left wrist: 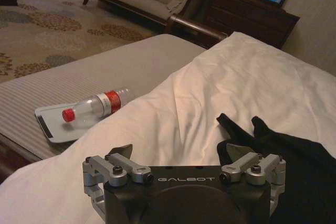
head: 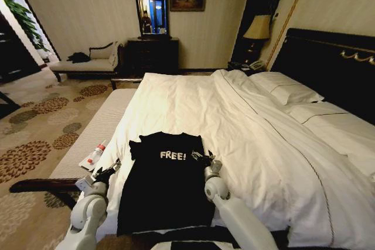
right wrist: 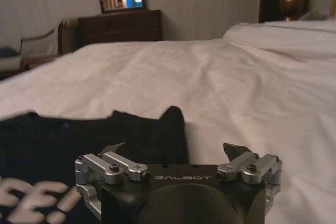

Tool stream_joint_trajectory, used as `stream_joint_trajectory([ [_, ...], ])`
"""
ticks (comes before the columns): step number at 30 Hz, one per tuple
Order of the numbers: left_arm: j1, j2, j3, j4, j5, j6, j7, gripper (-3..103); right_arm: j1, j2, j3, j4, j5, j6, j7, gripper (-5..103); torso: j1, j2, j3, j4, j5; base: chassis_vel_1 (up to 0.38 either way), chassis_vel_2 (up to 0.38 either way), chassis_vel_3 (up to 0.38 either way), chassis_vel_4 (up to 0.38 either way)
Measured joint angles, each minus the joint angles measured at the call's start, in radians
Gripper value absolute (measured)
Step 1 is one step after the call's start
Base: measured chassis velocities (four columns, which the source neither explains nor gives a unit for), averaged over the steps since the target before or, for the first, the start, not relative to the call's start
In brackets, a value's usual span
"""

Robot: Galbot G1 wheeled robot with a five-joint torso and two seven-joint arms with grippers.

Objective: Fold the clothes on the bed.

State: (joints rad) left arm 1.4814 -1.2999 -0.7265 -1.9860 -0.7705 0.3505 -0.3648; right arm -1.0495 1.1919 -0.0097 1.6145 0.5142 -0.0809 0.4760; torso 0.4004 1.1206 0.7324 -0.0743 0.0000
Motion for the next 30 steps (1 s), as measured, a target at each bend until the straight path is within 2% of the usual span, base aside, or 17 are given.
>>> stream_joint_trajectory([
  [5,-0.018,0.000,0.005,0.018,0.000,0.000,0.000,100,0.024,-0.031,-0.032,-0.029,-0.004,-0.010,0.005,103,0.000,0.000,0.000,0.0000,0.0001,0.000,0.000,0.000,0.000],
  [7,-0.025,-0.001,0.007,0.023,0.000,0.000,0.000,100,0.029,-0.034,-0.043,-0.042,0.000,-0.015,0.006,94,0.000,0.000,0.000,0.0000,0.0000,0.000,0.000,0.000,0.000],
  [8,-0.025,-0.001,0.007,0.023,0.000,0.000,0.000,100,0.029,-0.034,-0.043,-0.042,0.000,-0.015,0.006,94,0.000,0.000,0.000,0.0000,0.0000,0.000,0.000,0.000,0.000],
  [10,-0.028,-0.001,0.008,0.028,0.000,0.000,0.000,100,0.030,-0.034,-0.053,-0.051,0.003,-0.016,0.006,84,0.000,0.000,0.000,0.0000,0.0000,0.000,0.000,0.000,0.000],
  [13,-0.030,0.001,0.008,0.034,0.000,0.000,0.000,100,0.033,-0.031,-0.062,-0.056,0.006,-0.016,0.005,79,0.000,0.000,0.000,0.0000,0.0000,0.000,0.000,0.000,0.000],
  [17,-0.032,0.005,0.007,0.040,0.000,0.000,0.000,100,0.038,-0.016,-0.069,-0.063,0.013,-0.011,-0.002,57,0.000,0.000,0.000,0.0001,0.0000,0.000,0.000,0.000,0.000],
  [19,-0.033,0.005,0.006,0.040,-0.001,0.000,0.000,100,0.038,-0.014,-0.070,-0.065,0.014,-0.010,-0.003,57,0.000,0.000,0.000,0.0001,0.0000,0.000,0.000,0.000,0.000],
  [21,-0.034,0.005,0.006,0.042,-0.001,0.000,0.000,100,0.039,-0.011,-0.070,-0.068,0.015,-0.007,-0.005,46,0.000,0.000,0.000,0.0001,0.0000,0.000,0.000,0.000,0.000],
  [22,-0.034,0.005,0.006,0.043,-0.001,0.000,0.000,100,0.040,-0.010,-0.070,-0.068,0.015,-0.006,-0.005,46,0.000,0.000,0.000,0.0001,0.0000,0.000,0.000,0.000,0.000],
  [23,-0.034,0.005,0.006,0.045,-0.001,-0.001,0.000,100,0.040,-0.010,-0.070,-0.069,0.015,-0.003,-0.007,35,0.000,0.000,0.000,0.0000,0.0000,0.000,0.000,0.000,0.000],
  [24,-0.034,0.005,0.006,0.046,-0.001,-0.002,0.000,100,0.039,-0.010,-0.069,-0.069,0.015,0.000,-0.010,30,0.000,0.000,0.000,0.0001,0.0000,0.000,0.000,0.000,0.000],
  [26,-0.034,0.006,0.006,0.047,-0.001,-0.002,0.000,100,0.038,-0.010,-0.068,-0.069,0.015,0.002,-0.011,30,0.000,0.000,0.000,0.0001,0.0000,0.000,0.000,0.000,0.000],
  [29,-0.035,0.006,0.006,0.051,-0.001,-0.005,0.000,100,0.033,-0.010,-0.059,-0.068,0.015,0.010,-0.017,14,0.000,0.000,0.000,0.0001,0.0000,0.000,0.000,0.000,0.000],
  [30,-0.035,0.006,0.006,0.052,-0.001,-0.005,0.000,100,0.031,-0.010,-0.055,-0.068,0.014,0.015,-0.019,14,0.000,0.000,0.000,0.0000,0.0000,0.000,0.000,0.000,0.000],
])
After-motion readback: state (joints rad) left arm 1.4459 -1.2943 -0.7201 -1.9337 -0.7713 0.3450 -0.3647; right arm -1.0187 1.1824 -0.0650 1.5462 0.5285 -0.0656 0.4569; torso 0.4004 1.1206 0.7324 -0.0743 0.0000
